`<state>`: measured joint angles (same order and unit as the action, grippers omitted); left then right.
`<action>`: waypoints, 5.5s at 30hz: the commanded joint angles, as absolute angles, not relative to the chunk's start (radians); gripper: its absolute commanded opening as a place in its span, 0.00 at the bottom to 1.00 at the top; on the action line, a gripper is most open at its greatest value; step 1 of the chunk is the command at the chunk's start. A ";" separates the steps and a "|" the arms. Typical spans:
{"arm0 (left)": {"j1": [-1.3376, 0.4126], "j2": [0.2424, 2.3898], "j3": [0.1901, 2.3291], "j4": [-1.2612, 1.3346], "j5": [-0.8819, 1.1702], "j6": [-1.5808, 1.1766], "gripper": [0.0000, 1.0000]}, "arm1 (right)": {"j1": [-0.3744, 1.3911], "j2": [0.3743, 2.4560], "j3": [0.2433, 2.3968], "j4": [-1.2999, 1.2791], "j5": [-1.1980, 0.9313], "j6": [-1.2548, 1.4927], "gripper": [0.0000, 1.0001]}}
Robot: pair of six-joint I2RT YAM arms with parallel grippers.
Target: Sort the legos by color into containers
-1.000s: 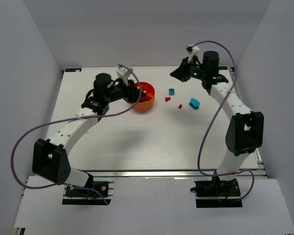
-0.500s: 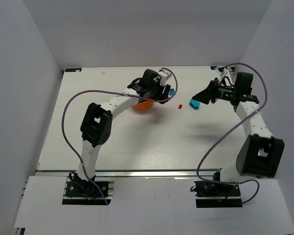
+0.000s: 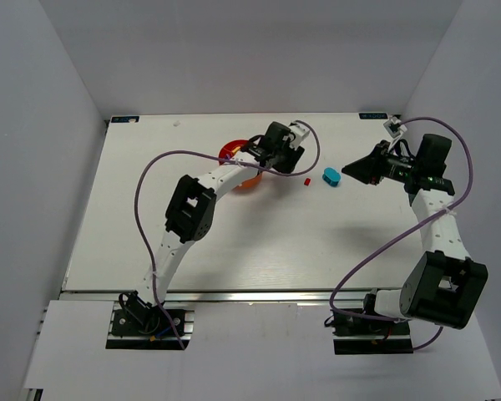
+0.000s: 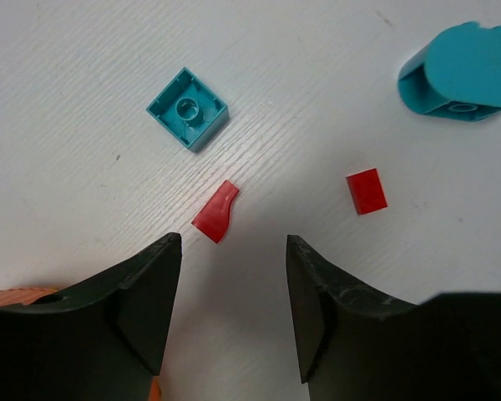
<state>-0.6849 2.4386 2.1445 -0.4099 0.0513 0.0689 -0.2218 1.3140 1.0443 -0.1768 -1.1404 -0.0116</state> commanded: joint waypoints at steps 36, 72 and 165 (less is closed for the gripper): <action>-0.710 2.514 2.180 -0.262 -0.060 0.074 0.22 | -0.235 1.298 1.006 -0.118 -1.181 -0.025 0.30; -0.244 1.973 1.701 -0.249 0.457 -0.078 0.12 | -0.242 1.390 1.012 -0.184 -1.112 -0.098 0.28; -0.199 0.801 0.699 -0.140 0.052 -0.224 0.91 | 0.317 2.071 1.558 -0.370 0.078 0.224 0.00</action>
<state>-0.2047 0.8261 0.6849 -0.1360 0.0628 -0.2325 0.3099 2.0918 1.5116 -0.3923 0.1165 0.2932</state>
